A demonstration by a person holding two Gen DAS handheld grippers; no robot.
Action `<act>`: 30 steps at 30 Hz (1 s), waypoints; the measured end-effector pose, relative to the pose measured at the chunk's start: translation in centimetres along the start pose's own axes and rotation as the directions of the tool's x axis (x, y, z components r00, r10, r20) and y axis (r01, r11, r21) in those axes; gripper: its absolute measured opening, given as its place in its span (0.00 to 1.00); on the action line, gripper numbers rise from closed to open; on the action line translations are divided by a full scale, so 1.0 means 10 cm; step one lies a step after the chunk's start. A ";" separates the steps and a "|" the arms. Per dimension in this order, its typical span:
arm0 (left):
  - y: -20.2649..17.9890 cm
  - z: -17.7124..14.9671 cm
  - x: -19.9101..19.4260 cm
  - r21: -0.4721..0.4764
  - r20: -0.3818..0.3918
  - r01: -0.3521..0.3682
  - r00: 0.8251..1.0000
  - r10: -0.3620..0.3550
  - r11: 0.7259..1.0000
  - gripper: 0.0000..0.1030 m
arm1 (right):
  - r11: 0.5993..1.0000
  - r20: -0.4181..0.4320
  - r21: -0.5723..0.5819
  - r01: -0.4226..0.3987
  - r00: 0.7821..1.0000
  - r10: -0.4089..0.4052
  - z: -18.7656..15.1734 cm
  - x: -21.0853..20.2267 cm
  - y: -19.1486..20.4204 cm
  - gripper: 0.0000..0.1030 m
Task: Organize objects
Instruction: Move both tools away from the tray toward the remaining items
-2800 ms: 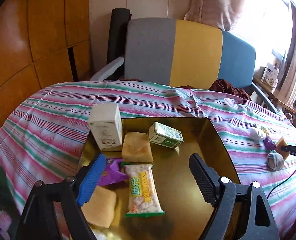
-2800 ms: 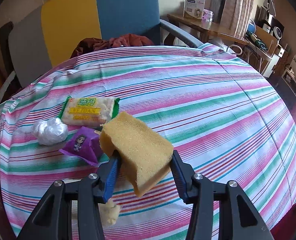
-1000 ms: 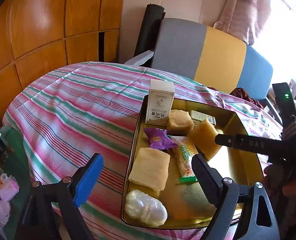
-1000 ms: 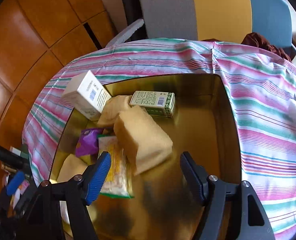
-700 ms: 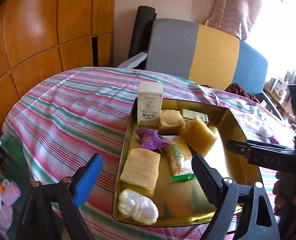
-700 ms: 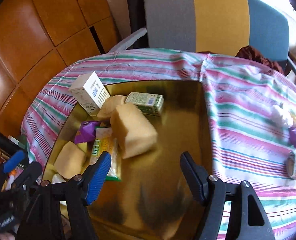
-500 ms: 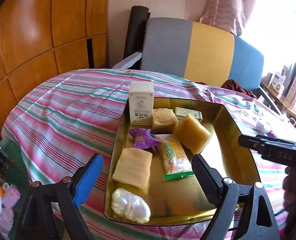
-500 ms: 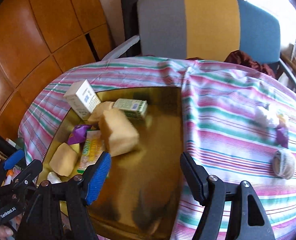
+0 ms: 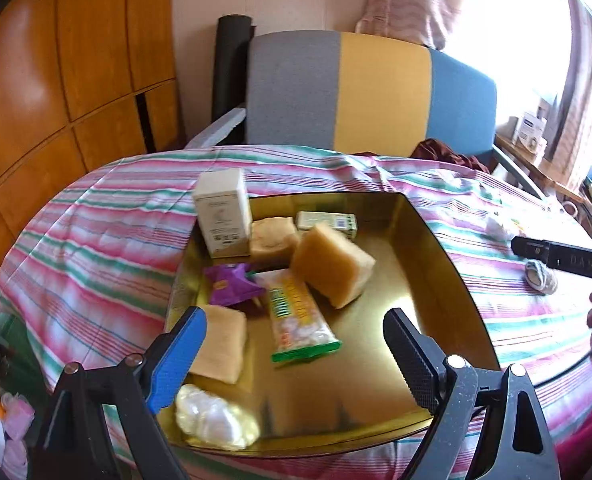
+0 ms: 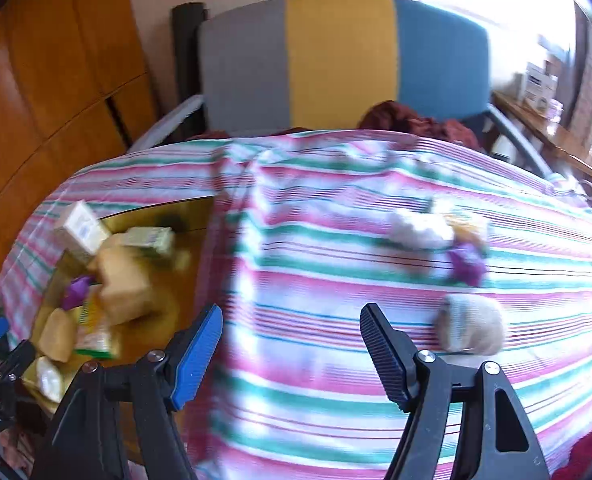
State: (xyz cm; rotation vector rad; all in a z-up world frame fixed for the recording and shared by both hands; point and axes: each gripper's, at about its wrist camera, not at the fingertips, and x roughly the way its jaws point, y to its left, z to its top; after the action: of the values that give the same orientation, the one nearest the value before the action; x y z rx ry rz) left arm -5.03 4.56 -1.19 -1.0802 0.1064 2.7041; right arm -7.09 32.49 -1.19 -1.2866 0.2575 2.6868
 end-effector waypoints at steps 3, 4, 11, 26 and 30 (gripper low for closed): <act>-0.14 0.04 0.02 0.031 0.000 0.017 1.000 -0.017 0.999 0.88 | 0.998 -0.001 0.030 0.057 0.998 -0.057 0.04 0.01 -0.30 0.70; -0.18 0.05 0.03 0.039 -0.001 0.023 1.000 -0.023 0.999 0.88 | 0.996 -0.001 0.039 0.076 0.997 -0.076 0.06 0.01 -0.40 0.70; -0.55 0.19 0.09 0.104 -0.001 0.088 0.996 -0.088 0.991 0.88 | 0.950 0.008 0.176 0.257 0.965 -0.262 0.12 0.12 -1.32 0.70; -1.82 0.61 0.62 0.209 -0.130 0.271 0.960 -0.248 0.940 0.88 | 0.798 -0.171 0.544 0.259 0.965 -0.197 -0.18 0.33 -2.24 0.70; -2.09 0.71 0.85 0.199 -0.177 0.296 0.949 -0.262 0.934 0.87 | 0.788 -0.189 0.565 0.246 0.968 -0.166 -0.21 0.36 -2.26 0.70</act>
State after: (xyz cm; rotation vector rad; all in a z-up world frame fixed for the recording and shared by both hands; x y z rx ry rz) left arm -10.81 27.53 -1.55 -1.1308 0.2542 2.2956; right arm -2.99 54.27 -7.31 -1.1946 0.8363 2.0822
